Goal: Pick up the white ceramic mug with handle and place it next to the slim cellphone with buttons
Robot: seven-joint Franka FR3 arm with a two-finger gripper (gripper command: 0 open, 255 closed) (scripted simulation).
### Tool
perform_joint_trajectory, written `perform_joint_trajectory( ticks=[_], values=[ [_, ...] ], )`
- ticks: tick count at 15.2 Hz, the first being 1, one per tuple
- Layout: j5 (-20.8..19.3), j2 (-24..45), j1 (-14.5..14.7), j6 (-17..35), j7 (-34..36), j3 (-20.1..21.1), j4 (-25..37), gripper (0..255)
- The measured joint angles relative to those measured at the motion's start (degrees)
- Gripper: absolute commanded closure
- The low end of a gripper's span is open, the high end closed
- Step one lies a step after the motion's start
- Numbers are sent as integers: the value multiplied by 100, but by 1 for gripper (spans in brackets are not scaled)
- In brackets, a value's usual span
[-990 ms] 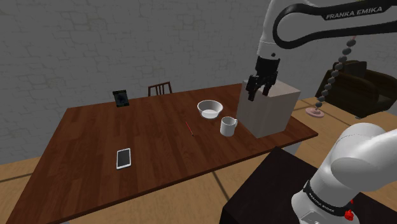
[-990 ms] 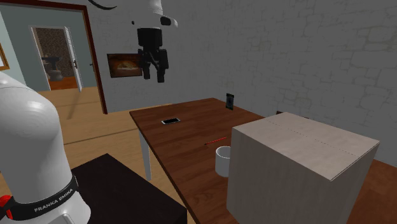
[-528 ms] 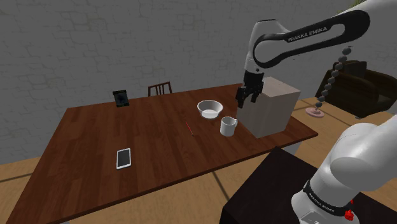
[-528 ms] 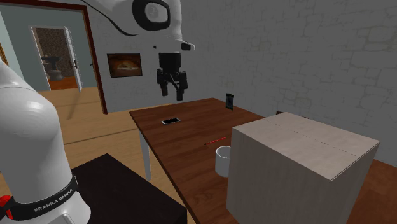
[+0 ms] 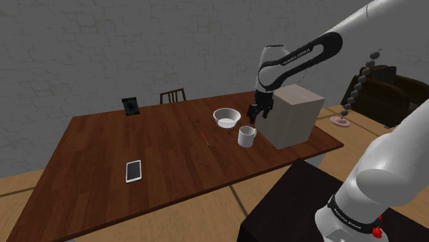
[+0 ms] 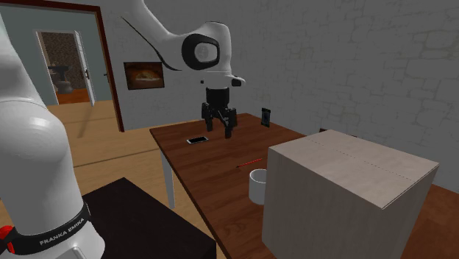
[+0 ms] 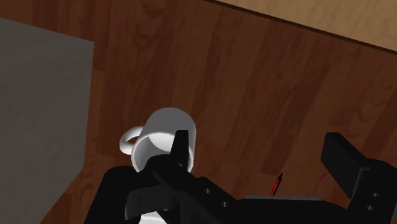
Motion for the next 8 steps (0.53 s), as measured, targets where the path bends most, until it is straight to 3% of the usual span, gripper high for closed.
perform_joint_trajectory(
  ticks=[8],
  values=[
    [442,1841,-94,1033,-630,-142,818,0]
  ],
)
